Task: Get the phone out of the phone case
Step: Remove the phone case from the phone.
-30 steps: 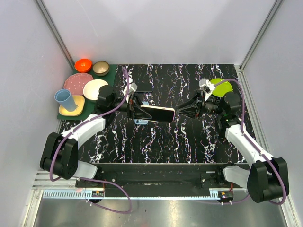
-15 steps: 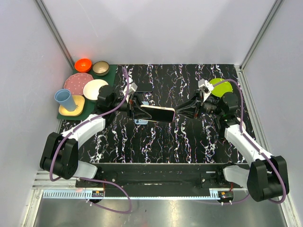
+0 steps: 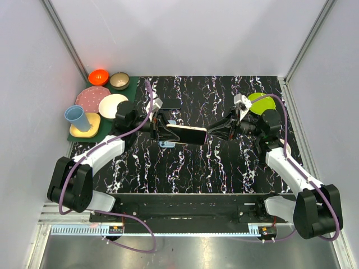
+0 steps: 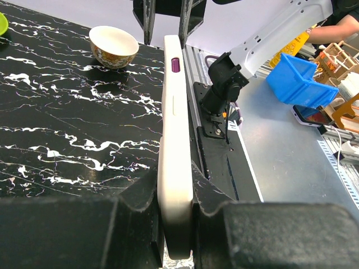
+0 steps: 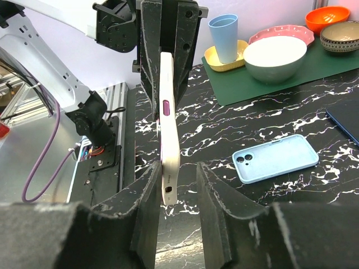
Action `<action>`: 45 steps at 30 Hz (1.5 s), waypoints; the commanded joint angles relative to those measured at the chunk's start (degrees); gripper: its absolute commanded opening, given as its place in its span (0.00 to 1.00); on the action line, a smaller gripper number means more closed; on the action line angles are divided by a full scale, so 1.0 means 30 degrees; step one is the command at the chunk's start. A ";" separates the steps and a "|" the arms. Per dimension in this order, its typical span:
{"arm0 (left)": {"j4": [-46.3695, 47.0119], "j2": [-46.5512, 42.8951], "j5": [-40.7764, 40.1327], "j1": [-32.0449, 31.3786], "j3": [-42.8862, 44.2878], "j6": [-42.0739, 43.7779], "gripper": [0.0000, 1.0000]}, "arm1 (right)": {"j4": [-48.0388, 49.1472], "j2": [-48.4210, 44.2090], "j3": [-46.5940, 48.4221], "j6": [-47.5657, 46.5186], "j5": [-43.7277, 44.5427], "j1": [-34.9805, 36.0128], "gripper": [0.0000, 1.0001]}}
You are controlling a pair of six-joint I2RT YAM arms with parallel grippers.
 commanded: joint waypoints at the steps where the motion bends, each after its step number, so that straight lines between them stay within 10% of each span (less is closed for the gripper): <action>1: 0.2020 -0.0581 -0.0094 0.0085 0.0203 -0.0169 0.00 | -0.0142 -0.0026 0.0197 -0.0870 0.0742 0.0232 0.36; 45: 0.5653 -0.0318 0.0668 -0.0296 -0.0354 -0.2717 0.00 | -0.3745 0.1145 0.1046 -0.4942 0.8769 0.1668 0.32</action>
